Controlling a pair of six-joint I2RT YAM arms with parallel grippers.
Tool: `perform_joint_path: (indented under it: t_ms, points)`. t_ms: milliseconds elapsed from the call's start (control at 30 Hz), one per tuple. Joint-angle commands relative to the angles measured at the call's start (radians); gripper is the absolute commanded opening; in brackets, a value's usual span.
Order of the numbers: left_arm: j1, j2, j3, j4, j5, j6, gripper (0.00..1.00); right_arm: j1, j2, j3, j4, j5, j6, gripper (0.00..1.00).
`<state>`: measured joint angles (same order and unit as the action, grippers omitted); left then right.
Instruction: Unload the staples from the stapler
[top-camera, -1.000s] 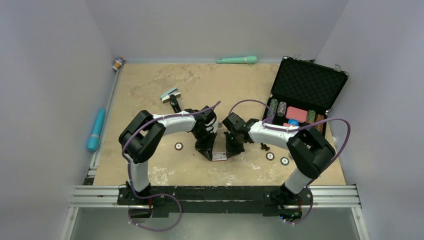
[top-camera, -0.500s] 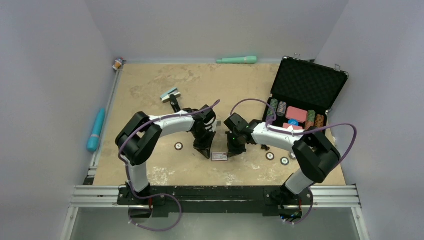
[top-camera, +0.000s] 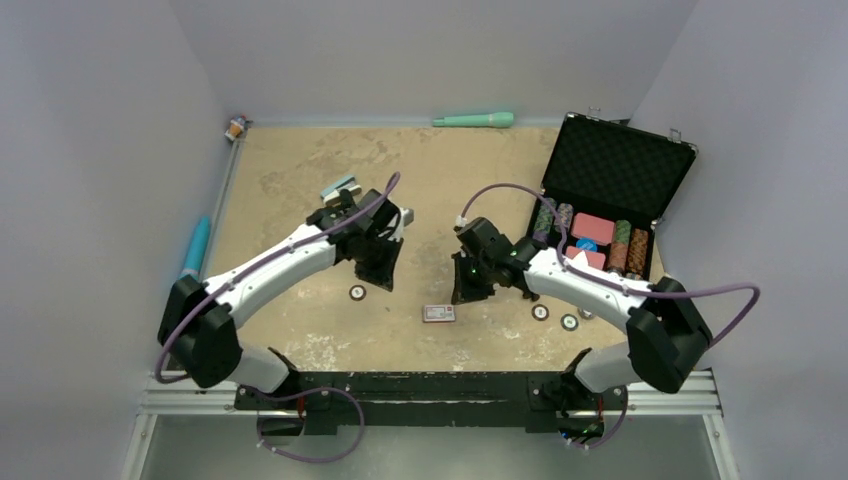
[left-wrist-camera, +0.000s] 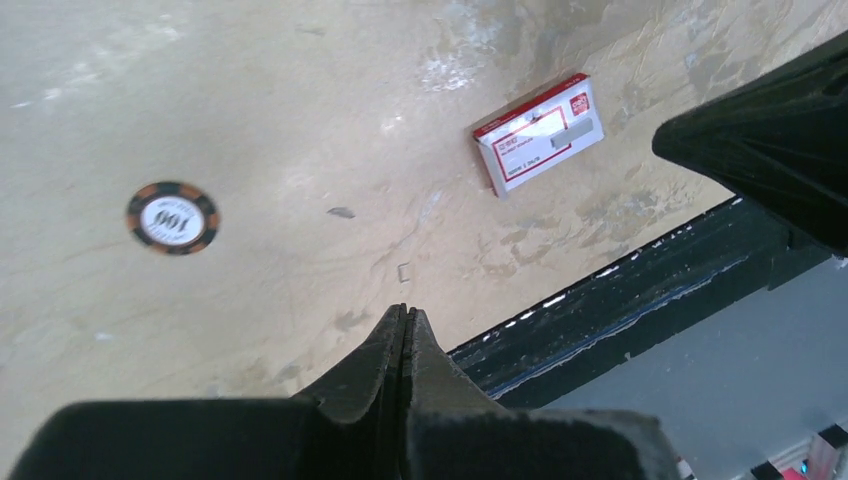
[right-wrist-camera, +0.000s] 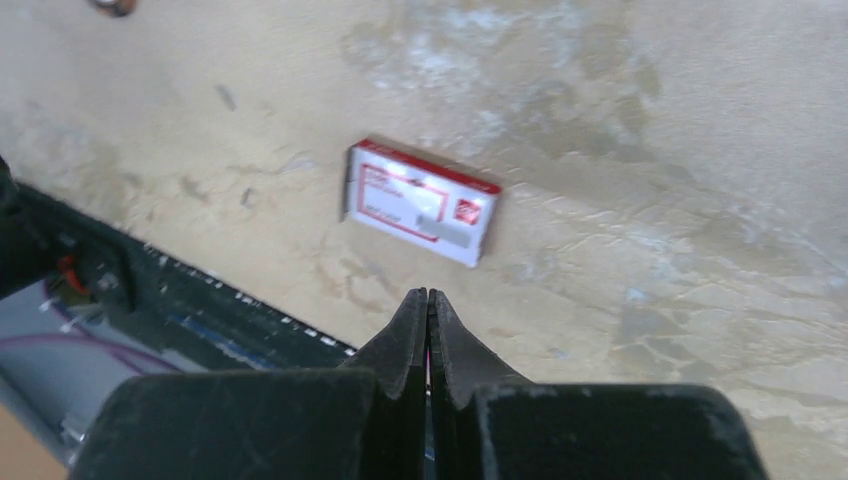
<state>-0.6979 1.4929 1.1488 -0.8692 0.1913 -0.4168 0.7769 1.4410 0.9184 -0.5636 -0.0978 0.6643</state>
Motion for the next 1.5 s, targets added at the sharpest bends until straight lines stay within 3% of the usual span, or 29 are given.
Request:
perform_joint_path:
  t_ms: [0,367,867,1100,1300,1400,1433,1467]
  points:
    - [0.025,-0.143,-0.043,-0.083,-0.124,-0.005,0.0,0.03,-0.077,-0.066,0.118,-0.163,-0.011,0.0]
    - [0.031,-0.514,-0.176,-0.139,-0.395,-0.068,0.0,0.115,0.075,-0.112,0.252,-0.21,0.013,0.0]
    - [0.032,-0.564,-0.172,-0.168,-0.451,-0.074,0.0,0.069,0.389,0.281,0.005,0.145,-0.1,0.0]
    - [0.031,-0.571,-0.177,-0.164,-0.455,-0.076,0.0,-0.033,0.352,0.412,-0.075,0.255,-0.153,0.0]
    - [0.031,-0.597,-0.176,-0.164,-0.465,-0.077,0.0,-0.055,0.151,0.532,-0.07,0.253,-0.222,0.0]
    - [0.032,-0.62,-0.178,-0.156,-0.47,-0.079,0.0,-0.054,0.046,0.578,-0.04,0.24,-0.235,0.31]
    - [0.032,-0.625,-0.177,-0.154,-0.469,-0.077,0.04,-0.055,0.017,0.587,-0.03,0.236,-0.241,0.49]
    - [0.032,-0.631,-0.176,-0.151,-0.467,-0.076,0.14,-0.054,-0.006,0.596,-0.027,0.232,-0.245,0.64]
